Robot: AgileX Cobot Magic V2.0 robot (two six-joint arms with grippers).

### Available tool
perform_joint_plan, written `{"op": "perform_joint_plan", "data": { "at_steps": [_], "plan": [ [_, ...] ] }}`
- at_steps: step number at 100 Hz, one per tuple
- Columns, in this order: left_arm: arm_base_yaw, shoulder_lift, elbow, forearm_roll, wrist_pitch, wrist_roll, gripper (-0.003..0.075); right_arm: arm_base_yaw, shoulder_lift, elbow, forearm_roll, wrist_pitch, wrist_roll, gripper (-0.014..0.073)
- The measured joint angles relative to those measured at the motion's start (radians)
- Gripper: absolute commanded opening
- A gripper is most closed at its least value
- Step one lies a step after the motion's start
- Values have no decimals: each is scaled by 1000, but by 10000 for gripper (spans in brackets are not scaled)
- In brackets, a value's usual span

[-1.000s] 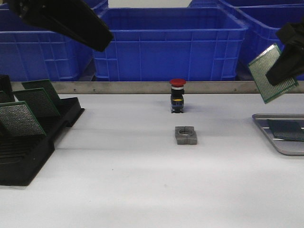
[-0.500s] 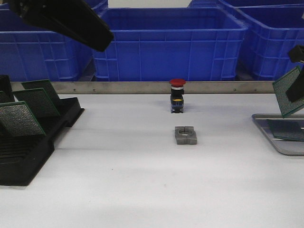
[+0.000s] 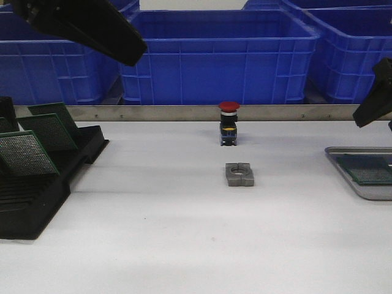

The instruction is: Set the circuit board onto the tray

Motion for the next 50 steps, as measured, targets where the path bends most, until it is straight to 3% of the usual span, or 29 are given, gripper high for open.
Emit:
{"op": "perform_joint_plan", "data": {
  "at_steps": [11, 21, 27, 33, 50],
  "plan": [
    [0, -19, 0, 44, -63, -71, 360, 0, -32, 0, 0, 36, 0, 308],
    [0, -63, 0, 141, -133, -207, 129, 0, -75, 0, 0, 74, 2, 94],
    [0, -95, 0, 228, -162, -292, -10, 0, -107, 0, 0, 95, 2, 10],
    [0, -121, 0, 317, -169, -385, -20, 0, -138, 0, 0, 112, 2, -78],
    [0, -184, 2, 491, -174, -620, -20, 0, -242, 0, 0, 124, -8, -61]
  ]
}}
